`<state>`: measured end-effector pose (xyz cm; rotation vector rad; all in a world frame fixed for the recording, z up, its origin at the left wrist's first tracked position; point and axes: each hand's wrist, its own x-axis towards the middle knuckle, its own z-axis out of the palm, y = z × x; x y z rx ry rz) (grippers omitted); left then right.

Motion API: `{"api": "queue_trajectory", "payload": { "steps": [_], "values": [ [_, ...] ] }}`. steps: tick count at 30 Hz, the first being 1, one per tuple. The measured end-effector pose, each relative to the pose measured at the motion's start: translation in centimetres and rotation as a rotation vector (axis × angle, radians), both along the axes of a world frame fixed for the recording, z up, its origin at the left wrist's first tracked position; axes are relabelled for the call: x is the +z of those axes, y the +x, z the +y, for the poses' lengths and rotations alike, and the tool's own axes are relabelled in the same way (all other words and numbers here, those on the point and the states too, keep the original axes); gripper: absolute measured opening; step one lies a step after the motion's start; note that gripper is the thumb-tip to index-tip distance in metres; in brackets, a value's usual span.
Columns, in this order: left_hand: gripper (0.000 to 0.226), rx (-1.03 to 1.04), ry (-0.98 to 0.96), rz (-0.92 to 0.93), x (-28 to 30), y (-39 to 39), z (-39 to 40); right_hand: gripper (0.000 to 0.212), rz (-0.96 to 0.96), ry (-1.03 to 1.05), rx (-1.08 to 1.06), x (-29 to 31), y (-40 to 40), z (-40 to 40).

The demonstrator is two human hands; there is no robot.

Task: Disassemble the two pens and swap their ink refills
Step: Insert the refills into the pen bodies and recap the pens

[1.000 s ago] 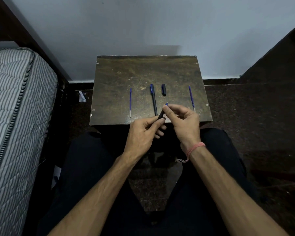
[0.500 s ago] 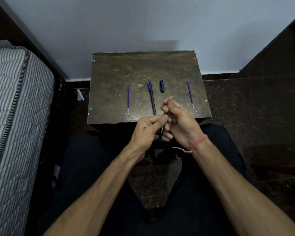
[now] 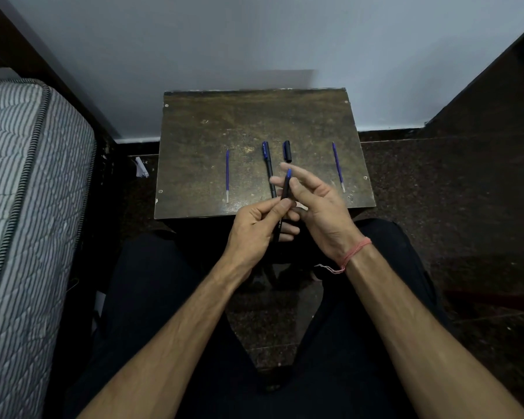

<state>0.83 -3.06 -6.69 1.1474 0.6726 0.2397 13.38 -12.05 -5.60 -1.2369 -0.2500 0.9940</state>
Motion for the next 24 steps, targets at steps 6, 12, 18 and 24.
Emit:
{"api": "queue_trajectory", "payload": {
  "steps": [6, 12, 18, 24],
  "values": [
    [0.020, -0.015, 0.014, 0.014, -0.4, 0.2, 0.0, 0.020, -0.123, -0.046, -0.095, 0.0, -0.1, -0.1],
    [0.019, -0.015, 0.021, 0.019, -0.6, 0.2, 0.3, 0.039, -0.110, -0.034, -0.046, 0.7, 0.0, -0.1],
    [0.020, -0.035, 0.051, 0.007, -0.5, 0.1, 0.2, 0.025, -0.126, -0.017, -0.059, 0.7, 0.7, -0.8],
    [0.021, -0.064, 0.081, 0.021, -0.6, 0.0, 0.2, 0.022, -0.195, -0.058, -0.127, 0.3, 0.7, -0.6]
  ]
}}
